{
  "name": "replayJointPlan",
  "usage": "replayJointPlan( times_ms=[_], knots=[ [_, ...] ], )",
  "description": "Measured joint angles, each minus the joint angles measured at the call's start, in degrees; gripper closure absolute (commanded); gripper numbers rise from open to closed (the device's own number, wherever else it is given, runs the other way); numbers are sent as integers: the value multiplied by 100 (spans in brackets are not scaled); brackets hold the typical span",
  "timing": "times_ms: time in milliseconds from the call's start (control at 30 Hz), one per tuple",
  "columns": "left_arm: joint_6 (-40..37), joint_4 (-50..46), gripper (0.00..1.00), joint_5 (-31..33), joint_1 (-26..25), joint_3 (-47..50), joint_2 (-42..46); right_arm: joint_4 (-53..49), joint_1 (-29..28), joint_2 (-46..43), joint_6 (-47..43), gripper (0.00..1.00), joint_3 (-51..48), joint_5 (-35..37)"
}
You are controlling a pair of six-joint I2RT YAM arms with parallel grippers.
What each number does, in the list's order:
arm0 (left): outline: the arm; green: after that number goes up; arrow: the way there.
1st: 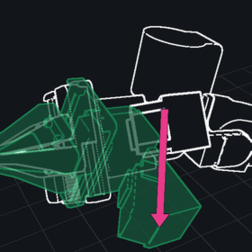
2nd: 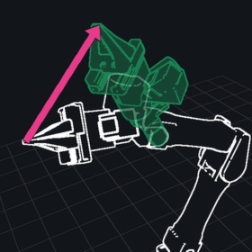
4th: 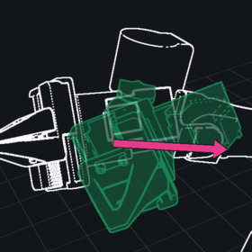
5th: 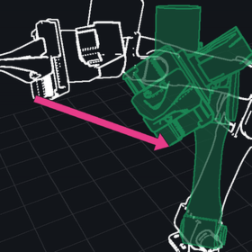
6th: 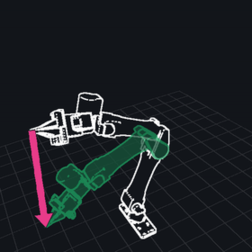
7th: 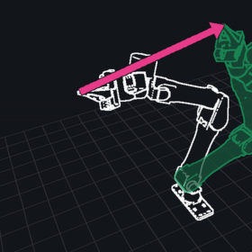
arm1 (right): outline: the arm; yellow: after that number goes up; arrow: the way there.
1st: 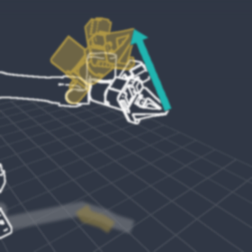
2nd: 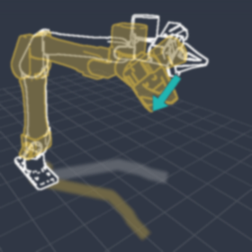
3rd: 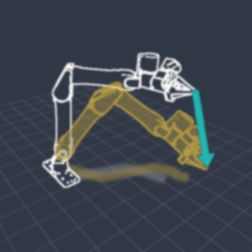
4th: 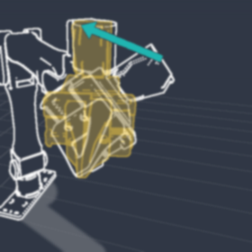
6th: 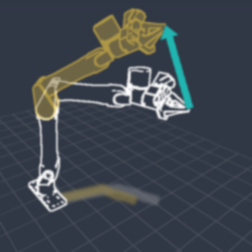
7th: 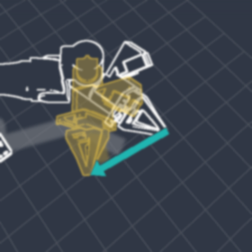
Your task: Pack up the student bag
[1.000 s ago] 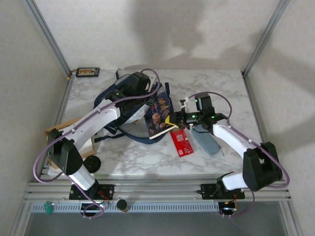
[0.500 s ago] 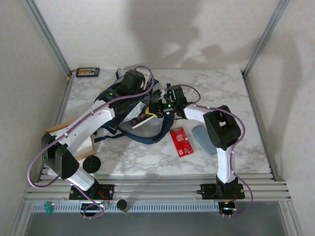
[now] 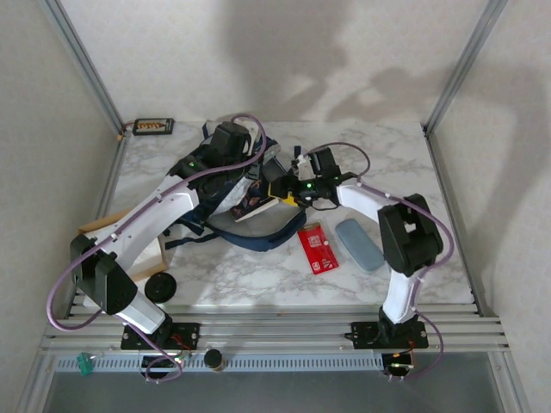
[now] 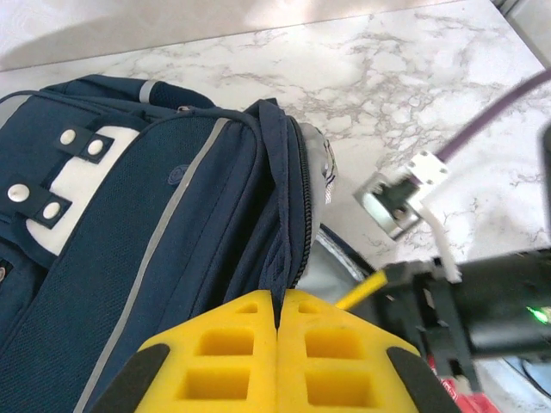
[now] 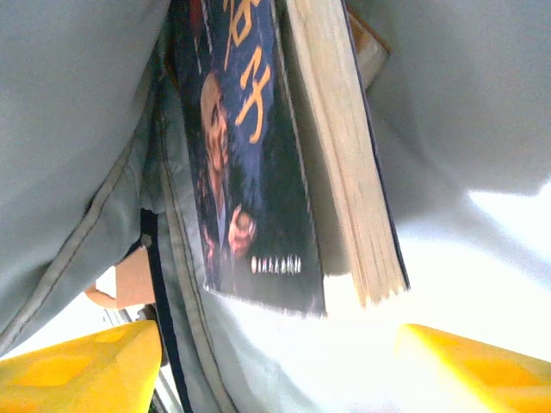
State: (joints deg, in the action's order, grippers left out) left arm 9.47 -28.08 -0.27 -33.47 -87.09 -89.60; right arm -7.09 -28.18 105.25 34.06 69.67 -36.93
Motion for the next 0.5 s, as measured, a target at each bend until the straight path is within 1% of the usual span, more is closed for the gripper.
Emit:
replayJointPlan(
  times_ms=[100,267,333,367,433,500],
  knots=[
    [31,4,100,-13,0,2,0,-20,-247,-297,81,34,-350,210],
    [68,39,100,-57,11,20,0,85,-667,-149,435,47,-531,433],
    [85,39,100,-105,22,20,0,109,-704,87,525,52,-385,509],
    [85,39,100,-146,31,20,0,111,-706,240,555,57,-245,608],
    [83,39,100,-227,33,22,0,66,-706,533,566,64,111,927],
    [81,63,100,-332,37,57,7,17,-706,726,518,69,422,1244]
  ],
)
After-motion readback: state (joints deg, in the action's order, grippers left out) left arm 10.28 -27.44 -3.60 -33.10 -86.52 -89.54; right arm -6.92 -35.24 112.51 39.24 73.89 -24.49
